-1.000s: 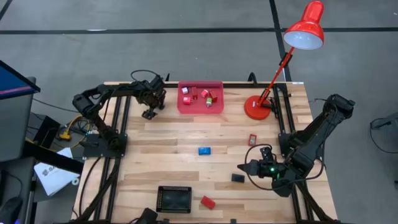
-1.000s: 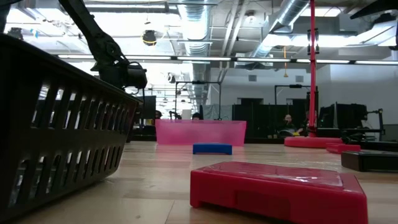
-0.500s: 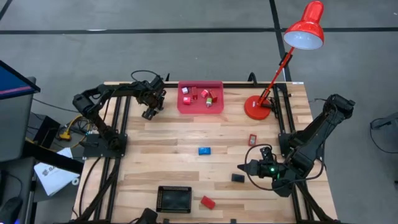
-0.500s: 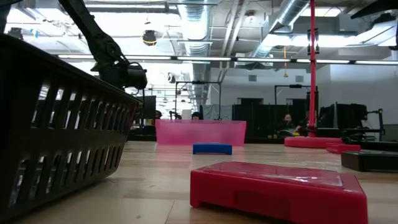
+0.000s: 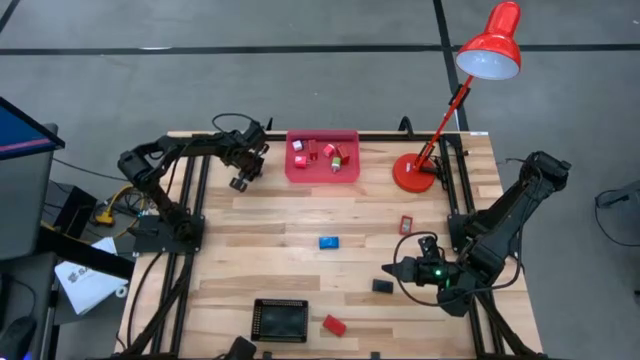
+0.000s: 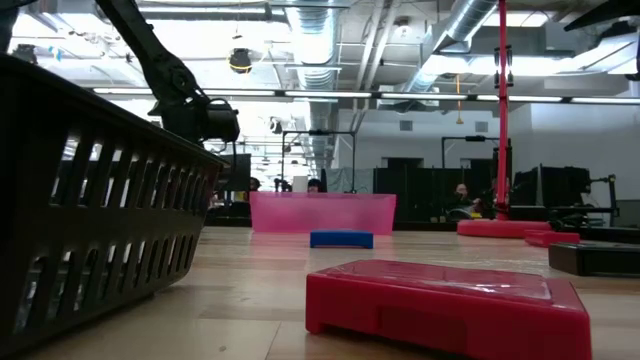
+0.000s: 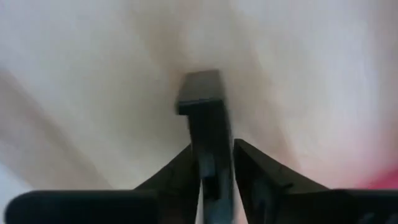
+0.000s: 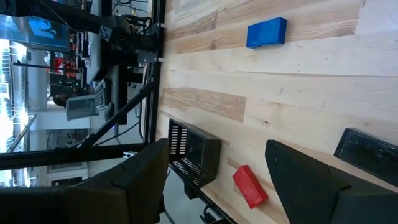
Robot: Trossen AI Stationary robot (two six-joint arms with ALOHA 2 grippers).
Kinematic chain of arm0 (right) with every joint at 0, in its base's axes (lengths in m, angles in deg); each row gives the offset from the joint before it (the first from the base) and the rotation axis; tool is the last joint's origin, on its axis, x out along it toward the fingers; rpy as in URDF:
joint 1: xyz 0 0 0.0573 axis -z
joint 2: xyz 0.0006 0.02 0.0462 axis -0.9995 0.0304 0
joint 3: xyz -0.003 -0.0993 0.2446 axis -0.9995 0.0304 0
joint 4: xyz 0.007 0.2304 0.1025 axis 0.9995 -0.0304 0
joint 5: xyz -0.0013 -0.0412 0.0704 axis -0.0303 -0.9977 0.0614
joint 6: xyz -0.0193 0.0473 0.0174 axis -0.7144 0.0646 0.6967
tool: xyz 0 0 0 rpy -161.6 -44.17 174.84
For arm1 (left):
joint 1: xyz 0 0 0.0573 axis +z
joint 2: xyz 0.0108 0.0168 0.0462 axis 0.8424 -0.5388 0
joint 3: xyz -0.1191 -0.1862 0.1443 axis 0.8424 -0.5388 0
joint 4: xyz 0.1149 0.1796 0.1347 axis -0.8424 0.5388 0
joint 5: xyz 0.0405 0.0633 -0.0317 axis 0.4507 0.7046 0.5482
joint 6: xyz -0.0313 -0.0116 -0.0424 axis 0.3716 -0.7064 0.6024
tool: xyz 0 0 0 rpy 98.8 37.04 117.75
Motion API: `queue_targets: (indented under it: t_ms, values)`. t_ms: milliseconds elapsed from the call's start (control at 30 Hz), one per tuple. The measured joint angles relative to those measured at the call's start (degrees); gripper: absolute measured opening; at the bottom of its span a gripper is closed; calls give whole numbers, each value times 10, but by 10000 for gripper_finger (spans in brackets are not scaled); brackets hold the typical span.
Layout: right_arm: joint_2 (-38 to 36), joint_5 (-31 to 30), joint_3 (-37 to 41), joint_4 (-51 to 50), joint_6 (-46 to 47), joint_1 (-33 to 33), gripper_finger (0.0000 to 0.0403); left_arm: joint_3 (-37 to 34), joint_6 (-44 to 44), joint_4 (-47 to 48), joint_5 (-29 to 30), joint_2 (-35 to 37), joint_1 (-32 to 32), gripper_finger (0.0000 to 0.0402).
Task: Pick & Place Office items
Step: Put the top black digital timer into the black bin
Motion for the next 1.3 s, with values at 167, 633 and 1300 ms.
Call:
queue_targets:
  t_ms: [167, 633, 1300]
  values:
    - [0, 0, 0, 0, -3, 0, 260, 0, 0, -1, 10, 24, -6, 56]
    - [0, -30, 0, -9, -11, -9, 260, 1, -59, 41, 24, 195, -76, 54]
    - [0, -26, 0, -4, -5, -41, 260, 1, 142, 42, 55, 240, -691, 61]
